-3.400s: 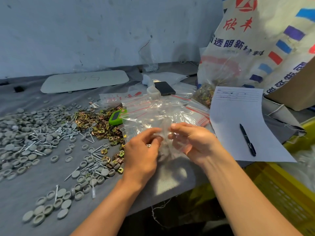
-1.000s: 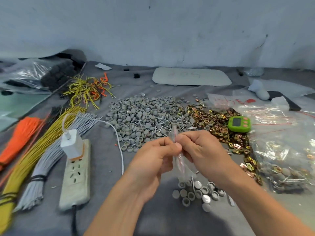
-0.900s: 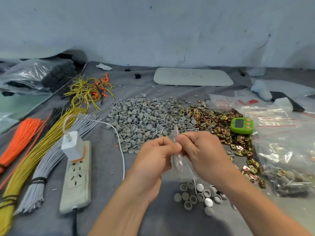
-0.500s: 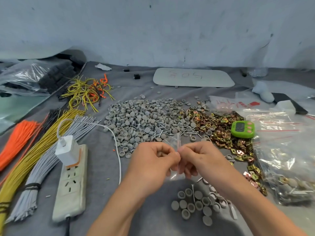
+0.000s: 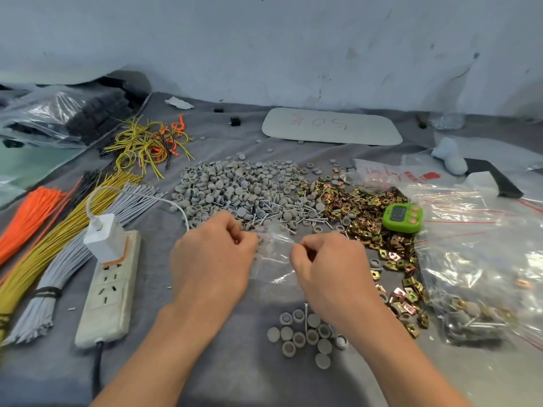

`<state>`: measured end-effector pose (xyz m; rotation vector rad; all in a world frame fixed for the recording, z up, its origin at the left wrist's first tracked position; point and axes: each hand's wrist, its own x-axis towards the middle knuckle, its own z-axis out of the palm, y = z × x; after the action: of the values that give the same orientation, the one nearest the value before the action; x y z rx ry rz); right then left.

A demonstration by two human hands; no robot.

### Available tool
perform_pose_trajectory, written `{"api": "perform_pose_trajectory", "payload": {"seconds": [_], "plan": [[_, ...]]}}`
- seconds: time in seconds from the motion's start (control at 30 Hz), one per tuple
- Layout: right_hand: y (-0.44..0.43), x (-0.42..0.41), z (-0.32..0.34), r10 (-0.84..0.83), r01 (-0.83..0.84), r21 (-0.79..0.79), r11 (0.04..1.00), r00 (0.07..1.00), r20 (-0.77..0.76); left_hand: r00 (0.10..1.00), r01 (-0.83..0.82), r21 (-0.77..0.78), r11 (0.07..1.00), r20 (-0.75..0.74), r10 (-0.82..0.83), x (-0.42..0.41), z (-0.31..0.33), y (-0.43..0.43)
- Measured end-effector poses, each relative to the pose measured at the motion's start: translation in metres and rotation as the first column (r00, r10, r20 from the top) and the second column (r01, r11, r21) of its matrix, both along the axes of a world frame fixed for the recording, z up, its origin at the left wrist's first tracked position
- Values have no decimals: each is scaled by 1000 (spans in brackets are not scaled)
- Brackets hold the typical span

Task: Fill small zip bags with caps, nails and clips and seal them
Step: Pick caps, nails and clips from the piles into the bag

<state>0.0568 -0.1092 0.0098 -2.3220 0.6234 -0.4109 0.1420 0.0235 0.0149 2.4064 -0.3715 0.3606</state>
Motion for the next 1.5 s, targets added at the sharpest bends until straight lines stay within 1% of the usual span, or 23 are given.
{"api": "perform_pose_trajectory", "payload": {"seconds": [0.13, 0.2, 0.27, 0.3, 0.4, 0.47, 0.5, 0.53, 0.57, 0.6, 0.63, 0.67, 0.7, 0.73, 0.8, 0.87, 0.97, 1.07, 1.13, 1.2, 1.33, 1.4, 1.5], "plan": [[5, -7, 2, -113, 116, -98, 988, 993, 32, 979, 70, -35, 997, 196, -62, -19, 3, -1], [5, -10, 2, -64, 91, -157, 983, 983, 170, 973, 89, -71, 993, 220, -72, -30, 2, -5], [7, -14, 0, 40, 32, -198, 980, 937, 348, 970, 123, -100, 987, 220, -99, -38, -1, -9], [8, -15, -2, 71, 8, -202, 979, 922, 380, 967, 149, -119, 982, 225, -119, -39, -2, -10], [8, -12, -7, 123, -96, -113, 989, 957, 264, 946, 260, -213, 942, 250, -205, -37, -2, -9], [7, -8, -7, 175, -168, -59, 984, 973, 148, 921, 334, -211, 918, 280, -271, -36, -1, -7], [6, -5, -7, 184, -185, 4, 983, 977, 104, 908, 355, -182, 917, 302, -291, -35, -2, -8], [6, -2, -7, 172, -184, 140, 973, 981, 92, 897, 361, -146, 921, 324, -300, -34, -2, -8], [6, -1, -6, 142, -176, 354, 918, 983, 120, 889, 359, -114, 926, 343, -303, -33, -2, -9], [7, 0, -4, 94, -172, 582, 795, 982, 163, 882, 360, -89, 929, 355, -309, -31, -2, -10], [5, 2, -3, 31, -178, 765, 619, 979, 203, 876, 368, -59, 928, 356, -325, -30, -2, -10], [3, 3, -3, -34, -193, 881, 433, 973, 230, 872, 381, -28, 924, 344, -349, -28, -3, -11], [1, 3, -2, -98, -208, 940, 271, 965, 242, 873, 392, -7, 920, 319, -370, -28, -3, -12], [-1, 3, -2, -151, -225, 962, 153, 957, 247, 879, 394, 3, 919, 291, -378, -28, -4, -12], [-3, 4, -2, -215, -264, 964, 36, 940, 265, 897, 373, 7, 928, 254, -362, -30, -5, -15], [-3, 6, -1, -260, -302, 953, 9, 920, 294, 902, 350, 12, 937, 266, -340, -32, -4, -20], [0, 7, -1, -269, -354, 935, -10, 902, 339, 860, 369, 22, 929, 372, -350, -38, -5, -27], [3, 5, -6, -282, -307, 937, 166, 896, 343, 794, 448, 16, 894, 453, -406, -47, -9, -32], [-1, 2, -10, -337, -259, 948, 184, 890, 309, 763, 487, 29, 873, 472, -441, -52, -11, -35], [-5, 1, -13, -296, -255, 951, 174, 908, 298, 751, 503, 32, 864, 480, -455, -55, -12, -38], [-5, 0, -11, -145, -172, 954, 247, 967, 212, 797, 480, 31, 877, 403, -451, -53, -8, -38], [-3, 0, -10, -120, -198, 932, 305, 962, 244, 822, 477, 55, 877, 324, -468, -50, -4, -32], [-9, -4, -6, -96, -318, 917, 239, 932, 349, 809, 520, 144, 842, 233, -540, -37, 0, -21]]}}
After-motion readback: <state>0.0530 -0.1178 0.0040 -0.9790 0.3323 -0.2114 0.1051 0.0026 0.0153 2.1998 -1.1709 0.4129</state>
